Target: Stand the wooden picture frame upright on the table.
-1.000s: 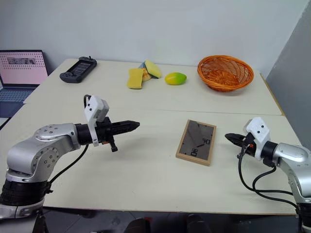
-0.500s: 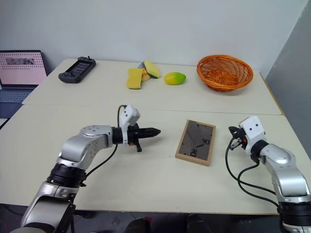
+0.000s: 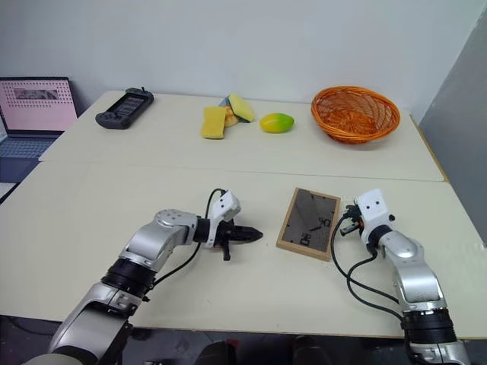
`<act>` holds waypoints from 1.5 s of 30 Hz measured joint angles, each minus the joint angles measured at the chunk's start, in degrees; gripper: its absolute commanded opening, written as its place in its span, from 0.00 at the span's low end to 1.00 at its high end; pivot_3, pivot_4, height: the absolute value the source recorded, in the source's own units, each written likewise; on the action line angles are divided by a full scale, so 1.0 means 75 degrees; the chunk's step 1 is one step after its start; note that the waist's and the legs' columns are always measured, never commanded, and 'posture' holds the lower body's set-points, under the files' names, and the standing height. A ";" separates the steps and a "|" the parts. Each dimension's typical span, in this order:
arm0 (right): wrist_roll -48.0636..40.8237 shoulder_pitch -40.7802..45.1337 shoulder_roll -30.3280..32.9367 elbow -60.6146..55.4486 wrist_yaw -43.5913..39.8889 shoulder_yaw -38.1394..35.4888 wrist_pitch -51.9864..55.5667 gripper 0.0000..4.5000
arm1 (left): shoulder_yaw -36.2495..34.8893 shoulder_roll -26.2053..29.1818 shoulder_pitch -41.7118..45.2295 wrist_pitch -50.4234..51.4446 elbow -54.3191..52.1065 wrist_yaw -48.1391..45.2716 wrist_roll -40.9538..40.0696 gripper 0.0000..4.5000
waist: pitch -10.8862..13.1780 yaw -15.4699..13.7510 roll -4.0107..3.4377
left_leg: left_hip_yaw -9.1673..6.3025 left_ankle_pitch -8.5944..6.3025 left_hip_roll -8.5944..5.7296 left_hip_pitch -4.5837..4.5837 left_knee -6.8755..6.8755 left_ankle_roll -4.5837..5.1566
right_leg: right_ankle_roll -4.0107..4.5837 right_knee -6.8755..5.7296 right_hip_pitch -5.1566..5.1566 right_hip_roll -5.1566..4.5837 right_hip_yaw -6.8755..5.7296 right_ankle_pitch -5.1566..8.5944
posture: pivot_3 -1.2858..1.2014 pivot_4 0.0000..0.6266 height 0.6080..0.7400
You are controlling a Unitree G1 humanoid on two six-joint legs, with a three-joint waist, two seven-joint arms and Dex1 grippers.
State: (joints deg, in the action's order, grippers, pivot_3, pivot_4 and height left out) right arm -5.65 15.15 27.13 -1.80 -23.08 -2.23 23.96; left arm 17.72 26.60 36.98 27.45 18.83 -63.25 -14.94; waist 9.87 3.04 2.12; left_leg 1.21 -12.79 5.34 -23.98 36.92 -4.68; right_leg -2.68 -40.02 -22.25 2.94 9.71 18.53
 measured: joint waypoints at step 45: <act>-0.0279 -0.0620 -0.0661 -0.1009 0.0009 0.0211 0.1044 0.00 | -0.1001 0.0429 -0.0050 0.0624 -0.0397 0.0182 0.0092 0.01 | 0.0003 -0.0036 -0.0014 | -0.0129 0.0002 -0.0002 -0.0050 0.0001 -0.0002 | 0.0026 -0.0013 0.0001 0.0002 -0.0125 0.0014 | 0.52 0.24 1.00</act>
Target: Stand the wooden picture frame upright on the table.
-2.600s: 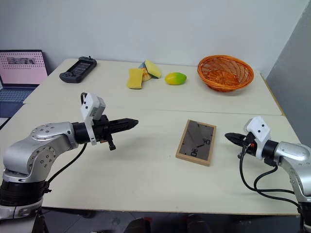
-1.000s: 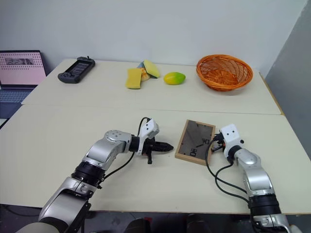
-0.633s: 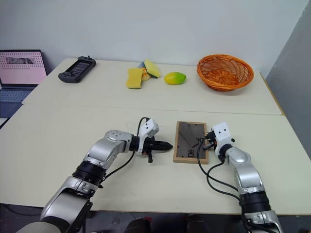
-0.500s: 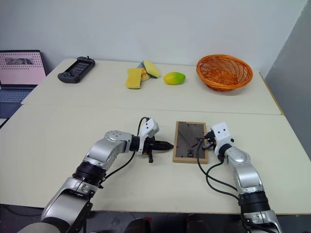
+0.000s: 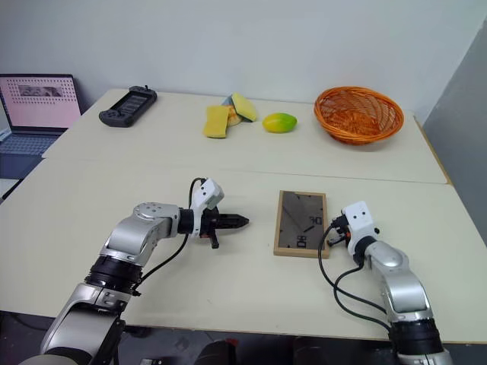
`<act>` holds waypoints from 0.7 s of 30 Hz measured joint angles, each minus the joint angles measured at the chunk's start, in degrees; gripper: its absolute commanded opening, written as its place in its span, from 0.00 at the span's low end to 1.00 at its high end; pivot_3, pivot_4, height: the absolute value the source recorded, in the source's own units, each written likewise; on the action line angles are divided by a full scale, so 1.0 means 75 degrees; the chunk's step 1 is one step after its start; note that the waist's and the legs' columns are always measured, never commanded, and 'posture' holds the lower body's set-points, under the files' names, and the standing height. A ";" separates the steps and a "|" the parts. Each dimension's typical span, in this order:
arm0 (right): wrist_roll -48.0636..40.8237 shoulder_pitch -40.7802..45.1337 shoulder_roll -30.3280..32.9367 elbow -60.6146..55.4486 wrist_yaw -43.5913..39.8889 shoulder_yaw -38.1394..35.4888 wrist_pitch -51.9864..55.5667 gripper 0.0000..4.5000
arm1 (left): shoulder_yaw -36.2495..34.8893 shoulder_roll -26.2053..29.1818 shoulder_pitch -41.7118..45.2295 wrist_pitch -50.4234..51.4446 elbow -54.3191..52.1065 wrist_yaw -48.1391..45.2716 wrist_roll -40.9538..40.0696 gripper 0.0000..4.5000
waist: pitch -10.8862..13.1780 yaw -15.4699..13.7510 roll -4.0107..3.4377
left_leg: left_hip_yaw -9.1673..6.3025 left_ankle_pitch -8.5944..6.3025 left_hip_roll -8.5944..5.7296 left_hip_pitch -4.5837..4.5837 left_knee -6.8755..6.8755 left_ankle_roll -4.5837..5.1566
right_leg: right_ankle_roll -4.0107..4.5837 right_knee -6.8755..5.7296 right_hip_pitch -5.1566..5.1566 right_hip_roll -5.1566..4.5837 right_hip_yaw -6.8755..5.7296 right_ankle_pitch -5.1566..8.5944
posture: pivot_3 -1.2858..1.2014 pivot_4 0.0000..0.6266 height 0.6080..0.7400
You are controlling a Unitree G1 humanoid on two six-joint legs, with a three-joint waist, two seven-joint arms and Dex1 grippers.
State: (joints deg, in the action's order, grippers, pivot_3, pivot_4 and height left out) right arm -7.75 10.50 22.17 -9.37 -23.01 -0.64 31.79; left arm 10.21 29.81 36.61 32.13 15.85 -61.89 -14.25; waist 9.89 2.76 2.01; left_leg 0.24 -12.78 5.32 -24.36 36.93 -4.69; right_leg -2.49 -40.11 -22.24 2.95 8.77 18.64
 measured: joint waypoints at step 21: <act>-0.0029 0.0233 -0.0955 -0.0210 0.0270 0.0392 0.0490 0.00 | -0.0089 0.0235 -0.0075 -0.0006 0.0008 -0.0013 0.0003 0.01 | -0.0001 0.0076 -0.0004 | -0.0009 0.0001 0.0002 0.0001 0.0000 0.0000 | 0.0002 -0.0010 -0.0003 0.0002 -0.0009 0.0001 | 0.52 0.24 1.00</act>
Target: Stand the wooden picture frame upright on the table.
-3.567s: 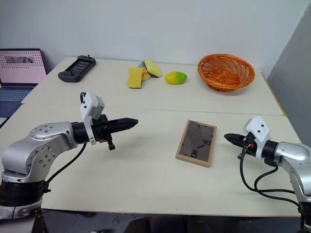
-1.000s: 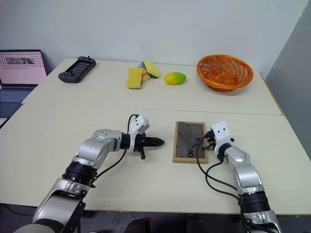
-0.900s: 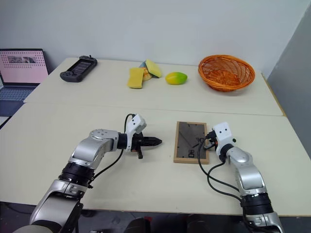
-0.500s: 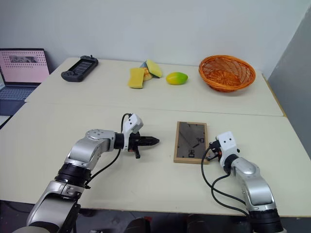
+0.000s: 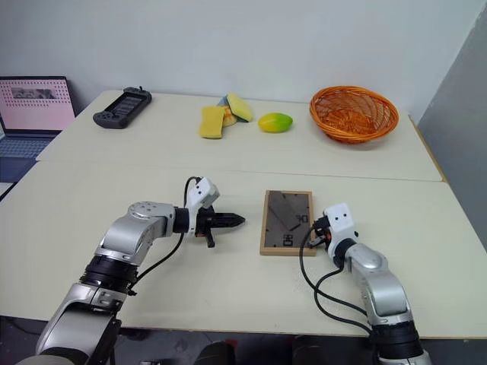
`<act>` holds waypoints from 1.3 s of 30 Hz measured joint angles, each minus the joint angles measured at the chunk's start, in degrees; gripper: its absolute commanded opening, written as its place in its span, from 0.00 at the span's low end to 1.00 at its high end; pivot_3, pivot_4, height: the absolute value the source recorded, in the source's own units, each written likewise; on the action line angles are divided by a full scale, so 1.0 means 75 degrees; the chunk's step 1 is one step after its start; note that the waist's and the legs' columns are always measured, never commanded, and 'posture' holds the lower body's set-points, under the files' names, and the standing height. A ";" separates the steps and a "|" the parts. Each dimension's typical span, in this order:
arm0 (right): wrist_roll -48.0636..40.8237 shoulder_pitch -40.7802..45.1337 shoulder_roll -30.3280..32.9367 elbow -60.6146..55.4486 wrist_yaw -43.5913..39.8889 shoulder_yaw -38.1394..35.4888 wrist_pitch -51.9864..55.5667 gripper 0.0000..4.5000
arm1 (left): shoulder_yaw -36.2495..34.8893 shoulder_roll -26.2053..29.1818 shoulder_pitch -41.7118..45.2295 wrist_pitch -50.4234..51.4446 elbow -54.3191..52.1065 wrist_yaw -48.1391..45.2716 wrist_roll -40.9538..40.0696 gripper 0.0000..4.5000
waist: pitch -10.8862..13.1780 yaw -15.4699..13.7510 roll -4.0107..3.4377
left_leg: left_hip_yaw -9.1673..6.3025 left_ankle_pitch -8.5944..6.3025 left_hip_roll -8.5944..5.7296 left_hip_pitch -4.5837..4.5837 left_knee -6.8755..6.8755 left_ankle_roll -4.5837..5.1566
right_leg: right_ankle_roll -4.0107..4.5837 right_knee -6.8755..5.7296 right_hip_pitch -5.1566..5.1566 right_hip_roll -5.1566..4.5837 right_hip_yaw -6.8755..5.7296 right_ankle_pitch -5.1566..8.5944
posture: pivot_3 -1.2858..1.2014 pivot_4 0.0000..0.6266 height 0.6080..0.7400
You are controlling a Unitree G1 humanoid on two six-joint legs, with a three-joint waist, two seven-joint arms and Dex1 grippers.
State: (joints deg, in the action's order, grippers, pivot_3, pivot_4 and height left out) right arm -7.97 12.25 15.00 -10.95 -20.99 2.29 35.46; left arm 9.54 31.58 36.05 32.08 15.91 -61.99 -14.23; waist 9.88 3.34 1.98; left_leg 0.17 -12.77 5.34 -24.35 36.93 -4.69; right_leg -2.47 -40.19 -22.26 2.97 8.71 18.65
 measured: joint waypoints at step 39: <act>0.0299 0.0019 0.1148 0.0309 -0.0654 0.0162 -0.0653 0.00 | -0.2238 -0.0582 -0.0186 0.7750 -0.0239 0.9887 -1.0790 0.37 | -0.0004 -0.0012 -0.0006 | -0.0021 0.0009 -0.0012 0.0011 0.0003 -0.0017 | -0.0001 -0.0032 0.0002 -0.0009 -0.0007 0.0001 | 0.52 0.24 1.00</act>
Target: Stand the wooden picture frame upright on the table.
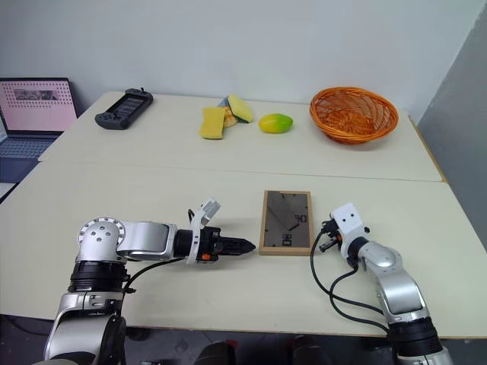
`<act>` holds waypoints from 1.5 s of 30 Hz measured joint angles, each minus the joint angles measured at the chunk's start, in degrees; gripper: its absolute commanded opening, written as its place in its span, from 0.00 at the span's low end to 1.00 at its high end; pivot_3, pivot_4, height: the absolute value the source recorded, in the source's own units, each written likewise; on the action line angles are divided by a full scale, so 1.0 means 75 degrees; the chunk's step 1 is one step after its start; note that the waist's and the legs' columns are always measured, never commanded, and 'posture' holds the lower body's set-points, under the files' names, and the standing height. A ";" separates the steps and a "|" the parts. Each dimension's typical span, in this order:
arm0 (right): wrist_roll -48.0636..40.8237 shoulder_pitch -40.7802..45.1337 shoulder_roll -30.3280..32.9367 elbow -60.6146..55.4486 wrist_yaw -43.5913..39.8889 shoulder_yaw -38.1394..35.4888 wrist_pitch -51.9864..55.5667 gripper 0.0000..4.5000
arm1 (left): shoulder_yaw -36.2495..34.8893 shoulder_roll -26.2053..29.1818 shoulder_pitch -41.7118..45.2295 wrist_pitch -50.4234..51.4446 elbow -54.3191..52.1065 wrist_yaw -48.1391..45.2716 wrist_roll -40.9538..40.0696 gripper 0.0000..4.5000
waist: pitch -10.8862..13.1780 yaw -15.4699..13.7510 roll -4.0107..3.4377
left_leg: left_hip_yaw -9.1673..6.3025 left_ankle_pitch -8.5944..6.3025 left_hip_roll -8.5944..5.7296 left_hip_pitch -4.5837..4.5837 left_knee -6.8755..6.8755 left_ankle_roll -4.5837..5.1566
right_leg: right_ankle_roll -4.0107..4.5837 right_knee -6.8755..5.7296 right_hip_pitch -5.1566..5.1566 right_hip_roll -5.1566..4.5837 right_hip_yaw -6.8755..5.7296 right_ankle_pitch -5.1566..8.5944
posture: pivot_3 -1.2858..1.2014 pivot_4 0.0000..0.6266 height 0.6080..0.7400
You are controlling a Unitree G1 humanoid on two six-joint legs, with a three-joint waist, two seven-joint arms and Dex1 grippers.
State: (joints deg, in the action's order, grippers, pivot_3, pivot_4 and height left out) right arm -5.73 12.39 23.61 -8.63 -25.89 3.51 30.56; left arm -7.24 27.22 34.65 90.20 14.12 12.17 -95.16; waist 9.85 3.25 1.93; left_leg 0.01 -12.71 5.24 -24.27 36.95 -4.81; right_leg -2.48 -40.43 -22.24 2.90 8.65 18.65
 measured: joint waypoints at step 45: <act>-0.0289 -0.0076 -0.1073 -0.1211 0.0477 0.0274 0.1276 0.00 | 0.1303 0.0372 0.0109 -0.1742 0.0472 0.0980 -0.1380 0.81 | 0.0000 -0.0014 -0.0001 | 0.0000 0.0013 -0.0012 0.0001 -0.0011 -0.0025 | 0.0001 0.0005 -0.0009 0.0000 0.0009 0.0004 | 0.52 0.24 1.00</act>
State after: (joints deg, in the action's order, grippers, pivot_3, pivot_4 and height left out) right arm -7.90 11.81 15.57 -17.71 -22.32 5.56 40.13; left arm 2.53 30.01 35.47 77.14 17.66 19.52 -105.51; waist 9.85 3.14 1.93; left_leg 0.01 -12.61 5.16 -24.26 36.87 -5.00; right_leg -2.48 -40.39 -22.31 2.90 8.72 18.68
